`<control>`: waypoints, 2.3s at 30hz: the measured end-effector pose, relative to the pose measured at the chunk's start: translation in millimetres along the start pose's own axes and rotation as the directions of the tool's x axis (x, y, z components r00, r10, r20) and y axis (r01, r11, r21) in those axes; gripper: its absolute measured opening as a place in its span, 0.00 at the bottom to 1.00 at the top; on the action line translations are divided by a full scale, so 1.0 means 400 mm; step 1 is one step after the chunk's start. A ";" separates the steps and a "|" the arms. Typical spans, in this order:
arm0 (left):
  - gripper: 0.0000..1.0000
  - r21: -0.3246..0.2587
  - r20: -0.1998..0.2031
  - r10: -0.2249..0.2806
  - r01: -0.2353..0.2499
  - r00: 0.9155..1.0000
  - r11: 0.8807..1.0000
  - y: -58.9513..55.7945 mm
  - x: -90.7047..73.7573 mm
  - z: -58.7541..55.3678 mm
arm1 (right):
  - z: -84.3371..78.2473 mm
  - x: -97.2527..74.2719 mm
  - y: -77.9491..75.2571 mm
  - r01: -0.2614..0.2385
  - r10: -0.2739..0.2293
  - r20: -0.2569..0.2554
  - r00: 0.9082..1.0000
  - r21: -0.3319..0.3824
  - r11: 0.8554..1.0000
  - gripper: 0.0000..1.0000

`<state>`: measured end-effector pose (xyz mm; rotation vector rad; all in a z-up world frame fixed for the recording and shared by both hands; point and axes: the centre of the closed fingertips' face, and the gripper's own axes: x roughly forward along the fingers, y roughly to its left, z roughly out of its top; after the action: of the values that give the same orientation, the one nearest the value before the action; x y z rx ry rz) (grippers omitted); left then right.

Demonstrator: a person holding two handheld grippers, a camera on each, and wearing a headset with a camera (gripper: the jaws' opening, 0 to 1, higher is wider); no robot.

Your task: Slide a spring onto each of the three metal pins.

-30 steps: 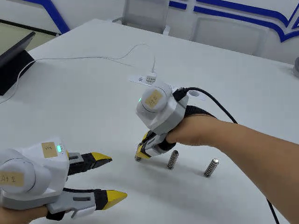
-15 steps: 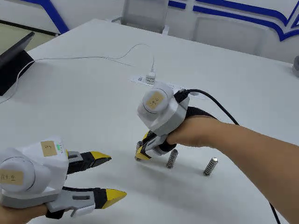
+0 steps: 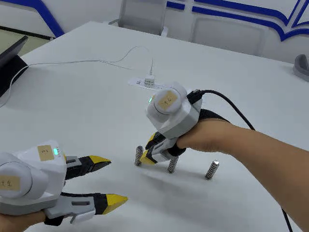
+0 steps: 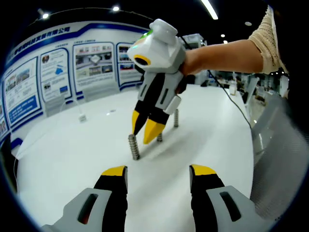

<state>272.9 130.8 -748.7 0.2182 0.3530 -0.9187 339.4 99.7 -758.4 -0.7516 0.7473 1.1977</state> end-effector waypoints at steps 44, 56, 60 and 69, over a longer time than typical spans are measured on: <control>0.56 -0.003 0.001 -0.015 0.015 1.000 1.000 -0.017 0.003 0.021 | -0.064 -0.153 0.068 0.093 -0.118 0.178 0.977 0.141 0.986 0.22; 0.57 -0.011 0.003 -0.021 0.021 1.000 1.000 -0.017 0.006 0.016 | -0.127 -0.180 0.083 0.119 -0.163 0.201 0.966 0.214 0.969 0.22; 0.57 -0.015 0.003 -0.022 0.022 1.000 1.000 -0.017 0.007 0.014 | -0.144 -0.190 0.088 0.126 -0.178 0.215 0.960 0.237 0.963 0.23; 0.58 -0.024 0.003 -0.024 0.024 1.000 0.999 -0.020 0.008 0.010 | -0.209 -0.210 0.084 0.151 -0.226 0.218 0.949 0.315 0.937 0.23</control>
<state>268.9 122.3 -746.4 0.1913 0.3645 -0.9381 281.2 -7.1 -738.5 -0.4030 0.6085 0.9556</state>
